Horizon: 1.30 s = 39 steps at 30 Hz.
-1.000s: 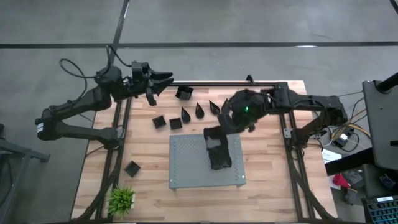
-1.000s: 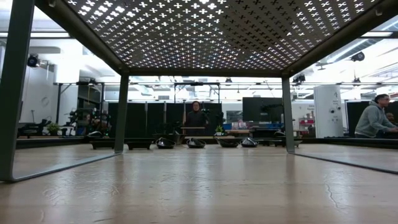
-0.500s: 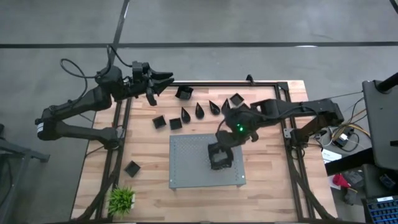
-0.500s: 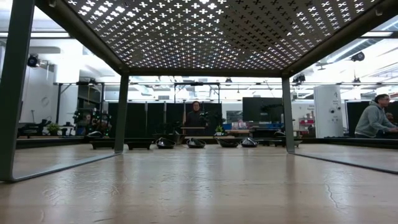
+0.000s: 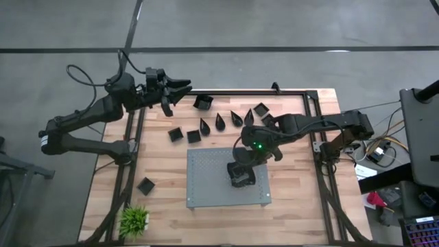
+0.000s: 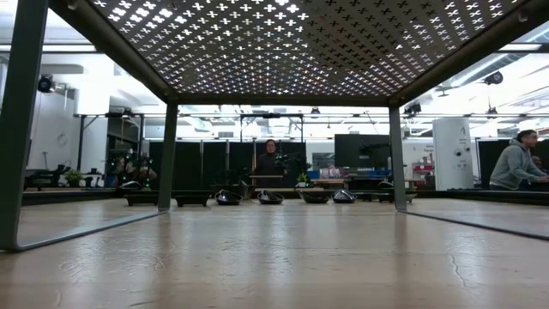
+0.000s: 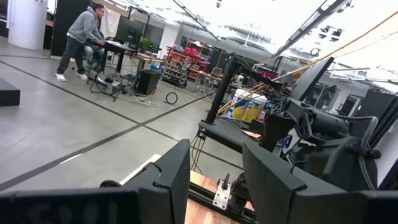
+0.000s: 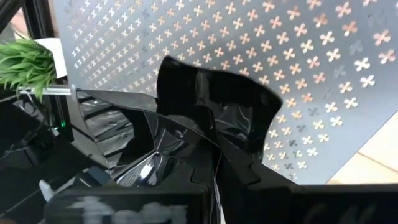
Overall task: Pick & Place Mini shaped plates
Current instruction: Stack the distorted square plate on top of the other distorted square plates on the shelf
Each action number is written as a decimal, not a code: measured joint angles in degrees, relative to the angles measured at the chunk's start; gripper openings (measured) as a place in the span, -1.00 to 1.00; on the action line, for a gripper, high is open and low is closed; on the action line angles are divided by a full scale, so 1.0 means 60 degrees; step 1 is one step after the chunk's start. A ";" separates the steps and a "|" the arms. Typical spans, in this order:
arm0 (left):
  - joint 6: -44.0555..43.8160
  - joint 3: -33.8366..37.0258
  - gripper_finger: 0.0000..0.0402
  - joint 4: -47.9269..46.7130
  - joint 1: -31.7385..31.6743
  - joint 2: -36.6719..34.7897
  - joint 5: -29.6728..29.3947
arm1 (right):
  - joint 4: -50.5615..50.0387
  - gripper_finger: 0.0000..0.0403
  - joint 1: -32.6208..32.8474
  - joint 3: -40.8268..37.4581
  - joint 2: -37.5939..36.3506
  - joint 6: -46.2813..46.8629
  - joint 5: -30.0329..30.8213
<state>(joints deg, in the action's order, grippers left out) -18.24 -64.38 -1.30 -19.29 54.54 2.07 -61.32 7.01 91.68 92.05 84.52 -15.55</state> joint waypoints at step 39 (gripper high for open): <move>0.0004 0.0000 -0.30 0.0064 0.0000 -0.0109 0.0000 | -0.0243 -0.41 0.0044 0.0112 0.0208 -0.0081 -0.0433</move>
<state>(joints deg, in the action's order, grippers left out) -18.22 -64.38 -0.92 -19.29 53.89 2.07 -62.78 7.27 92.35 93.29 84.04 -18.15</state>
